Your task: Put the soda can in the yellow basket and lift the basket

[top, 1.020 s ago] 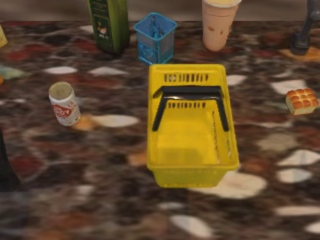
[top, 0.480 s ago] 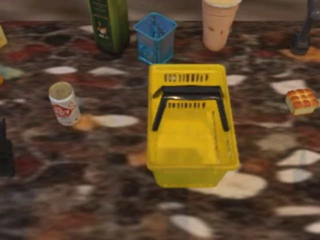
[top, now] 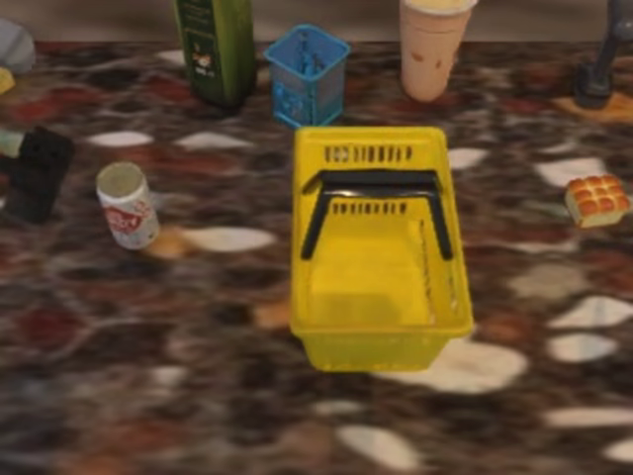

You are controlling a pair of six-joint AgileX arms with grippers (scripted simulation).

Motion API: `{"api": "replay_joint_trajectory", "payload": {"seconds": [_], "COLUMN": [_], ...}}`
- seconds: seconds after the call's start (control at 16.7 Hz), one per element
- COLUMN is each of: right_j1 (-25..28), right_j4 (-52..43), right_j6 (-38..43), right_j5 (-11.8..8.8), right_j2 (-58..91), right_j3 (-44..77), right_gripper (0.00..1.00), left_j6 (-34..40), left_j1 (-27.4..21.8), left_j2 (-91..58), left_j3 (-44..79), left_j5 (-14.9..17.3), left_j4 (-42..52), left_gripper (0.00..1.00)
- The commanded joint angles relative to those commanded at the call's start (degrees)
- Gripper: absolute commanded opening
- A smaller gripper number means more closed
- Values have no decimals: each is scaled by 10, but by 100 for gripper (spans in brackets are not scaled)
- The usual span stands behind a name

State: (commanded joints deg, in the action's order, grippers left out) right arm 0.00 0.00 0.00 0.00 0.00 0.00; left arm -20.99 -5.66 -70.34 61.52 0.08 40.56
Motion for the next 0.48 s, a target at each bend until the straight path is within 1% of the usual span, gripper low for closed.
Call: {"api": "replay_joint_trajectory", "payload": {"seconds": [0.24, 0.48], "right_j1": [0, 0], "right_j4": [0, 0], "right_j6": [0, 0], "right_j5": [0, 0], "right_j2": [0, 0], "right_j3": [0, 0], "right_gripper": [100, 100], "left_j6": [-66, -121], "left_j1": [-18, -32], "left_j2": [-242, -437], "left_j3": [211, 375], "left_j5": [0, 1], "left_j4": [122, 228], "left_gripper": [100, 100]}}
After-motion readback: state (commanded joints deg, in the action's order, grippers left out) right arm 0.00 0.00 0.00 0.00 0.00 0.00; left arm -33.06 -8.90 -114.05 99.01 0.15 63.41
